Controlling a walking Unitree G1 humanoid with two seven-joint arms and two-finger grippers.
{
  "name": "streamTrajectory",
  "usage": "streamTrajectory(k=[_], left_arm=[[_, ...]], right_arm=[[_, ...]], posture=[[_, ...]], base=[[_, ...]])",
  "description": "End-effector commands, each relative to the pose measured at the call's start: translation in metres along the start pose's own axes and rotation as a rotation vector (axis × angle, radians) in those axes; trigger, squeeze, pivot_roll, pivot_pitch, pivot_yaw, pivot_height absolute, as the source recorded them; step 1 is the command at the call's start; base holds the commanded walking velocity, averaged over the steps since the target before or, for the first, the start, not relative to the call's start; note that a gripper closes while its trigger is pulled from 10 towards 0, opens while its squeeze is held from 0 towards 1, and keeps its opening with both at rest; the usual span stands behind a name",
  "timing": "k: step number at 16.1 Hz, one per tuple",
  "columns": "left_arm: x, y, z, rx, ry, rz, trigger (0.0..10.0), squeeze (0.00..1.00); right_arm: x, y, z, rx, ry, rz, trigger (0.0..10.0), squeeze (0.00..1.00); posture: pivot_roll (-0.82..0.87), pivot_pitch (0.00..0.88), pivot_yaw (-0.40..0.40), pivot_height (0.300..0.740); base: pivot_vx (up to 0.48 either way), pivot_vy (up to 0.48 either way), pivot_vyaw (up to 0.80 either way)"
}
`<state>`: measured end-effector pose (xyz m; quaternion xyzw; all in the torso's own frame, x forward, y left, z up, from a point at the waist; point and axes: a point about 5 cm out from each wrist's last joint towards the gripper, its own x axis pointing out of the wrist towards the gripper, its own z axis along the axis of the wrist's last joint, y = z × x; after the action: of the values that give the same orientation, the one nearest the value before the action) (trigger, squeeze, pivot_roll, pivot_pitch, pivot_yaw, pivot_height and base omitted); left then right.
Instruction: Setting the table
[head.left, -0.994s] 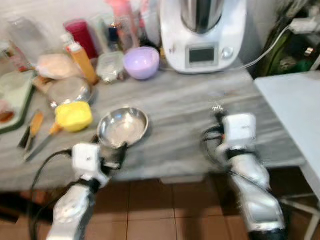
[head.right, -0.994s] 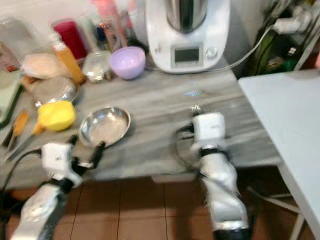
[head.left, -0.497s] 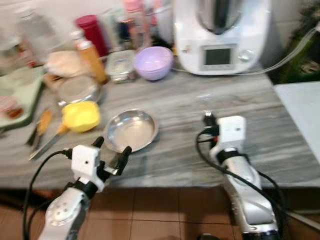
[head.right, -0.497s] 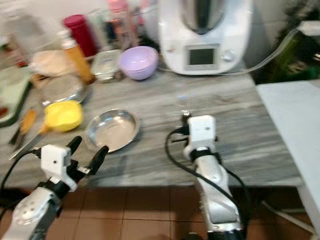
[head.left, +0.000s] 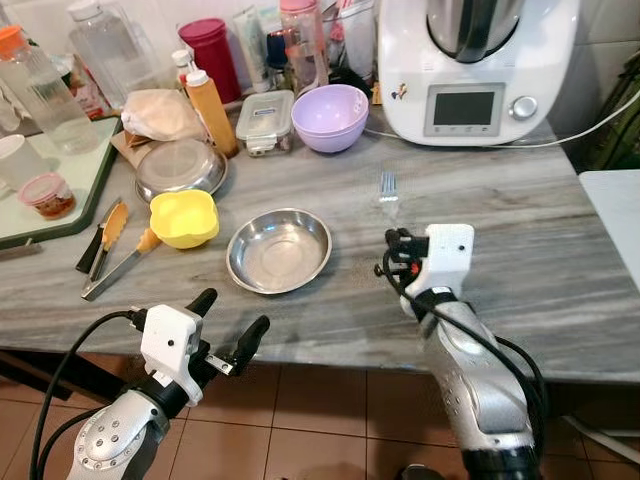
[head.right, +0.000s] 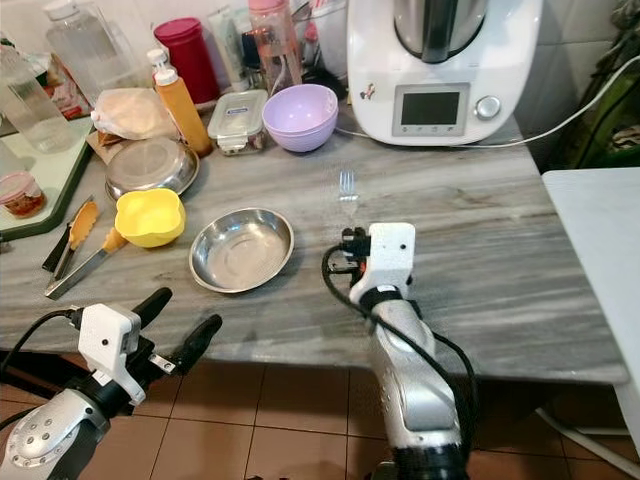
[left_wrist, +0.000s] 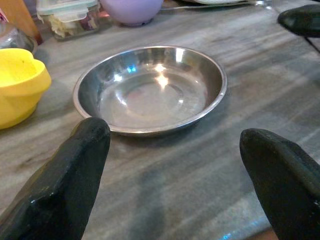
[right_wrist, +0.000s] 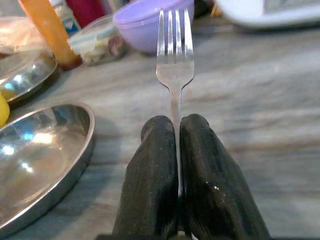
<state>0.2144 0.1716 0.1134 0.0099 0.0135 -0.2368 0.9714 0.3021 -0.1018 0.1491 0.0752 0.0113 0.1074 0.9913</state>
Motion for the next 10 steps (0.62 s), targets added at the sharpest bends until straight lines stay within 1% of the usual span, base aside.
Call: streamTrajectory(k=[1, 2, 3, 4, 5, 6, 7, 10], left_arm=[[-0.004, 0.001, 0.0, 0.007, 0.018, -0.008, 10.0, 0.0], [-0.005, -0.001, -0.002, 0.005, 0.022, -0.009, 10.0, 0.0], [-0.005, -0.002, -0.005, 0.001, 0.028, -0.012, 10.0, 0.0], [-0.005, -0.003, -0.006, 0.0, 0.03, -0.014, 10.0, 0.0], [-0.005, -0.004, -0.008, -0.003, 0.034, -0.015, 10.0, 0.0], [-0.005, -0.006, -0.01, -0.005, 0.041, -0.02, 10.0, 0.0], [-0.004, -0.006, -0.01, -0.005, 0.043, -0.022, 10.0, 0.0], [-0.001, -0.01, -0.007, -0.002, 0.032, -0.027, 10.0, 0.0]], right_arm=[[0.002, 0.006, -0.002, 0.029, 0.031, 0.021, 10.0, 0.0], [0.004, 0.008, -0.006, 0.077, 0.073, 0.018, 10.0, 0.0], [0.005, 0.01, -0.009, 0.092, 0.114, 0.018, 10.0, 0.0], [0.005, 0.011, -0.01, 0.099, 0.121, 0.026, 10.0, 0.0], [0.005, 0.015, -0.012, 0.097, 0.152, 0.036, 10.0, 0.0], [0.006, 0.021, -0.015, 0.105, 0.205, 0.044, 10.0, 0.0], [0.007, 0.024, -0.017, 0.102, 0.228, 0.045, 10.0, 0.0], [0.007, 0.033, -0.018, 0.147, 0.279, 0.069, 10.0, 0.0]], posture=[[-0.12, 0.172, 0.154, 0.74], [-0.11, 0.174, 0.152, 0.74], [-0.11, 0.175, 0.149, 0.74], [-0.11, 0.174, 0.148, 0.74], [-0.11, 0.175, 0.146, 0.74], [-0.11, 0.172, 0.145, 0.74], [-0.11, 0.171, 0.143, 0.74], [-0.12, 0.169, 0.141, 0.74]], base=[[0.0, 0.0, 0.0], [0.0, 0.0, 0.0], [0.0, 0.0, 0.0], [0.0, 0.0, 0.0], [0.0, 0.0, 0.0], [0.0, 0.0, 0.0], [0.0, 0.0, 0.0], [0.0, 0.0, 0.0]])
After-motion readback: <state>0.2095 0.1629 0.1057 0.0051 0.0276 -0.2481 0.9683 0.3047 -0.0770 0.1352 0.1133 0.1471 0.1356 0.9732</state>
